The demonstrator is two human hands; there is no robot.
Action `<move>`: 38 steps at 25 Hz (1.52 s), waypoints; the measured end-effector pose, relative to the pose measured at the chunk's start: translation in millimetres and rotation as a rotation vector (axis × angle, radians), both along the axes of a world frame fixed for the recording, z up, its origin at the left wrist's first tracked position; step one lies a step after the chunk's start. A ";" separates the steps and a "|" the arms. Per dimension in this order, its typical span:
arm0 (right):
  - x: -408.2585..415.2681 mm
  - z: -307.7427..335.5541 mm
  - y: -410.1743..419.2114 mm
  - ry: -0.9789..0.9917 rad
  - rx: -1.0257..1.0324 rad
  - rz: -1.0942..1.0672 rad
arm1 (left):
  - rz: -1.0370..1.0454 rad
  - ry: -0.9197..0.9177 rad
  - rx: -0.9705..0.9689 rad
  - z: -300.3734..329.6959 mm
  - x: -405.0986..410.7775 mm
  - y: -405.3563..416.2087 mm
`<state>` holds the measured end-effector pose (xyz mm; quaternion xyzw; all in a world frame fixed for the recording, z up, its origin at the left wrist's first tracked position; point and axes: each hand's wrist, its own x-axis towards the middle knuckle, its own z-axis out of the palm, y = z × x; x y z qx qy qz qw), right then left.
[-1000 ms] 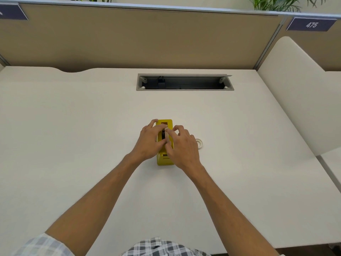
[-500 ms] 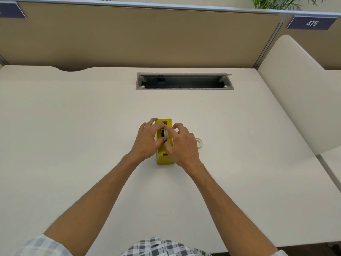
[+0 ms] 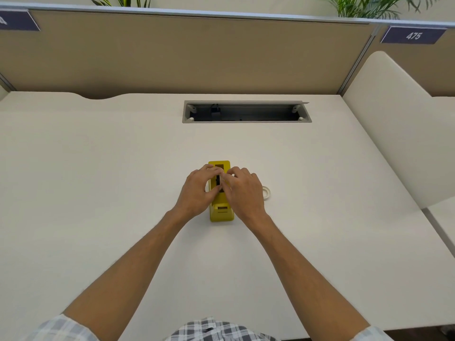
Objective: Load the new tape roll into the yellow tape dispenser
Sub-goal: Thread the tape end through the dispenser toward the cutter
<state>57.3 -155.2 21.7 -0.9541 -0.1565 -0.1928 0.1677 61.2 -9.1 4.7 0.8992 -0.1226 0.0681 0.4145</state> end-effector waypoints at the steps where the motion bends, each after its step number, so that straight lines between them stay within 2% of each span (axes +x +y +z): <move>1: 0.5 -0.5 0.2 -0.022 -0.007 0.005 | 0.007 -0.010 -0.002 -0.8 -0.9 -0.3; 6: 3.3 -2.8 -1.1 -0.085 -0.020 0.035 | 0.010 -0.041 0.002 -4.5 -3.8 -1.2; 15: 9.9 4.4 0.4 -0.067 -0.047 0.044 | 0.010 -0.047 0.032 -3.6 -4.5 -1.7; 23: 12.3 -5.0 4.4 0.043 -0.137 0.052 | 0.045 -0.008 0.063 -7.8 -5.9 -2.2; 26: 10.7 -7.2 4.1 0.069 -0.148 0.057 | 0.031 -0.026 0.020 -8.1 -6.1 -0.8; 29: 3.6 -7.5 2.9 0.061 -0.130 0.052 | 0.033 -0.037 -0.038 -9.2 -6.7 -0.5; 38: -17.0 -14.8 3.6 0.074 -0.035 -0.003 | 0.037 0.077 -0.053 -14.4 -7.4 0.1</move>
